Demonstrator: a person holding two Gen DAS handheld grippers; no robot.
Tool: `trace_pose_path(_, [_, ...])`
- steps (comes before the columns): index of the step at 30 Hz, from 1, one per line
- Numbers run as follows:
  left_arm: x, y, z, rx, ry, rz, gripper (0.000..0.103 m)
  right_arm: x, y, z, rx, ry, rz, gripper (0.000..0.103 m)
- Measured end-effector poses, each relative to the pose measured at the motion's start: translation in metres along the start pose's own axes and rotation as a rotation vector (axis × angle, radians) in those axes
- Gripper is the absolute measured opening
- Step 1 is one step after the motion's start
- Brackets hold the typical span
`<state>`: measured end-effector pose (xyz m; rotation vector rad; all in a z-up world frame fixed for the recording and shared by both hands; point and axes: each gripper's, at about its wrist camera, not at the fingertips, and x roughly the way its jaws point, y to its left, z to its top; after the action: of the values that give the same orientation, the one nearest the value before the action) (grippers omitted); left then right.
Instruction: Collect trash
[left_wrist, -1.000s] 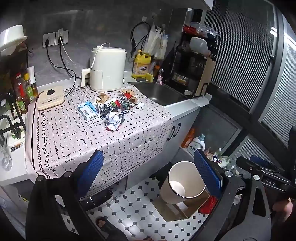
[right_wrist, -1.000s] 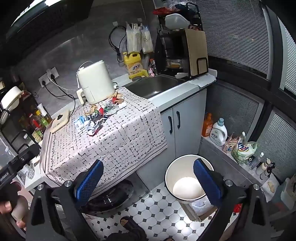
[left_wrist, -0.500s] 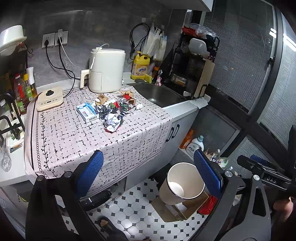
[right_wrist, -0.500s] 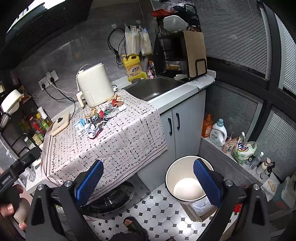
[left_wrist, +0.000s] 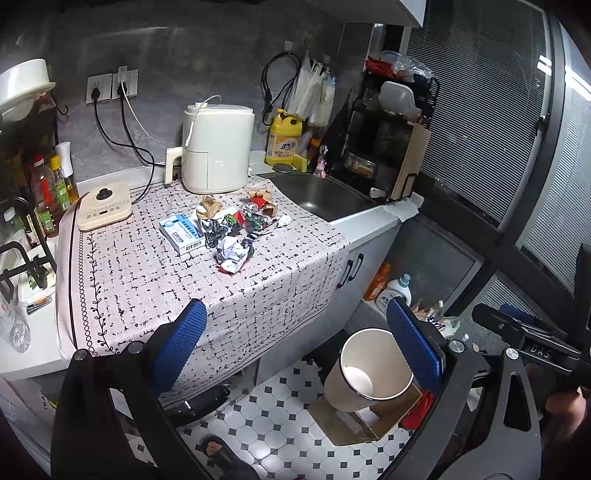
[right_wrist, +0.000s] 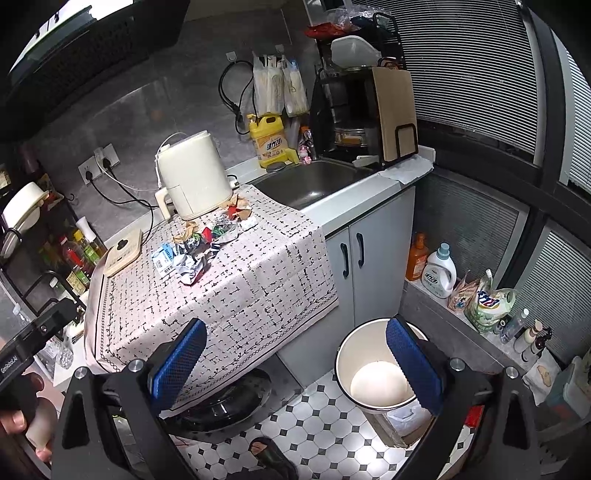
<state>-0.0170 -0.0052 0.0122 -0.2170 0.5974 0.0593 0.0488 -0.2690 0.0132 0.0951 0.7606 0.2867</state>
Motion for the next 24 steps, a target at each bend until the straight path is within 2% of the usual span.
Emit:
trace_pose_path(13, [-0.004,0.013,0.001,-0.026,0.006,-0.024,0.097,-0.004,0.01,-0.001,-0.022,-0.004,-0.002,0.095])
trace_pose_path(24, [-0.007,0.021,0.001,-0.027,-0.007,0.001,0.097,-0.006,0.014,-0.002,-0.034,0.0,-0.001,0.095])
